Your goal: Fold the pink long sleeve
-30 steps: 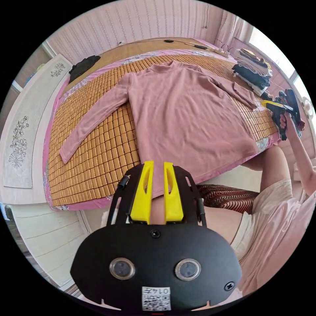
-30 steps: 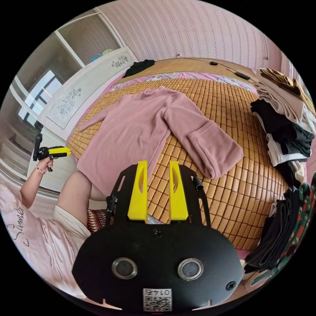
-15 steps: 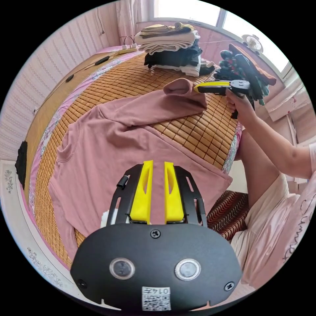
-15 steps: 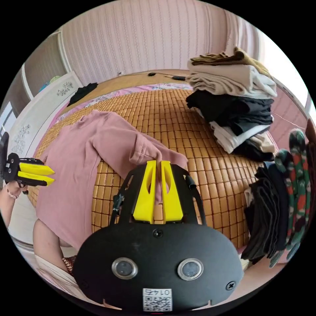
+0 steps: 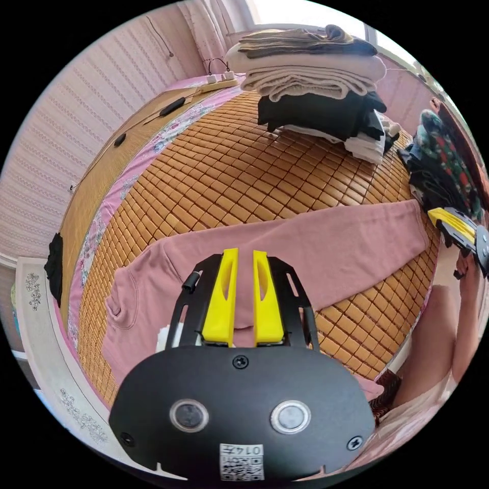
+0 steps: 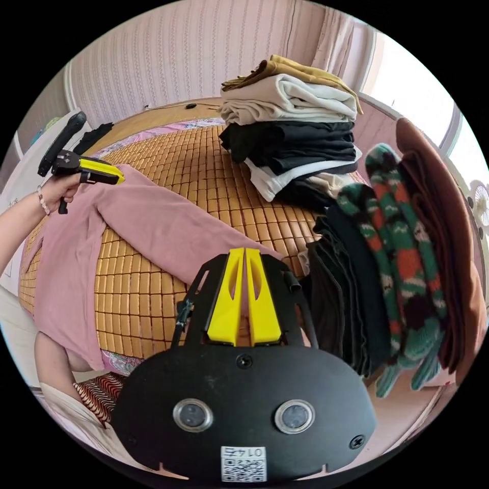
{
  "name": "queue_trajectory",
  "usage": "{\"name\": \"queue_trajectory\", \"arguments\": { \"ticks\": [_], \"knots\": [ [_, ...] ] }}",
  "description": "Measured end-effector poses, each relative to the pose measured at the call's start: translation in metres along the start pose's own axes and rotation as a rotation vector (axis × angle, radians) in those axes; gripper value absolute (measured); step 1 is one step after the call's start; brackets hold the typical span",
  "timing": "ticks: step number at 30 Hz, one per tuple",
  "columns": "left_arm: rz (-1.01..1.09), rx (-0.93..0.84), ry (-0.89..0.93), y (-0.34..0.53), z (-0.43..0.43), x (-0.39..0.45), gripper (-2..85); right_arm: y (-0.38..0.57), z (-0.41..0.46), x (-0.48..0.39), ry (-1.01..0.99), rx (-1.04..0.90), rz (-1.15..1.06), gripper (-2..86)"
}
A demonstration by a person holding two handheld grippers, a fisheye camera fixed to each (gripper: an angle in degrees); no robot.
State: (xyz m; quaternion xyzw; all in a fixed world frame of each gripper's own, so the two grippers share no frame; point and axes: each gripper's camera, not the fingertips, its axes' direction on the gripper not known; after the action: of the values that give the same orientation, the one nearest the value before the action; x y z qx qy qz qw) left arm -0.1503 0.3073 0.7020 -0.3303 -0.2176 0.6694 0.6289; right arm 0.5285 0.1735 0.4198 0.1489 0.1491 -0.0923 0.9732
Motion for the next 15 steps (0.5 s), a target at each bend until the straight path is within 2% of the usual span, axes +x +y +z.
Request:
{"name": "queue_trajectory", "arguments": {
  "ticks": [4, 6, 9, 12, 15],
  "knots": [
    [-0.058, -0.066, 0.005, -0.029, 0.042, 0.012, 4.2, 0.003, 0.049, -0.003, -0.089, -0.089, 0.010, -0.9],
    [-0.052, -0.011, -0.020, -0.036, 0.046, 0.020, 3.2, 0.017, 0.046, -0.001, -0.099, -0.010, 0.007, -0.9],
    [-0.094, 0.051, -0.065, -0.048, 0.047, 0.026, 0.8, 0.015, 0.054, 0.008, -0.125, 0.010, -0.016, -0.9],
    [-0.105, 0.056, -0.039, -0.058, 0.055, 0.033, -0.5, 0.014, 0.059, 0.015, -0.143, 0.009, 0.012, -0.9],
    [-0.089, 0.036, -0.040, -0.069, 0.054, 0.039, -0.6, 0.018, 0.057, 0.012, -0.068, 0.032, 0.022, -0.9]
  ]
}}
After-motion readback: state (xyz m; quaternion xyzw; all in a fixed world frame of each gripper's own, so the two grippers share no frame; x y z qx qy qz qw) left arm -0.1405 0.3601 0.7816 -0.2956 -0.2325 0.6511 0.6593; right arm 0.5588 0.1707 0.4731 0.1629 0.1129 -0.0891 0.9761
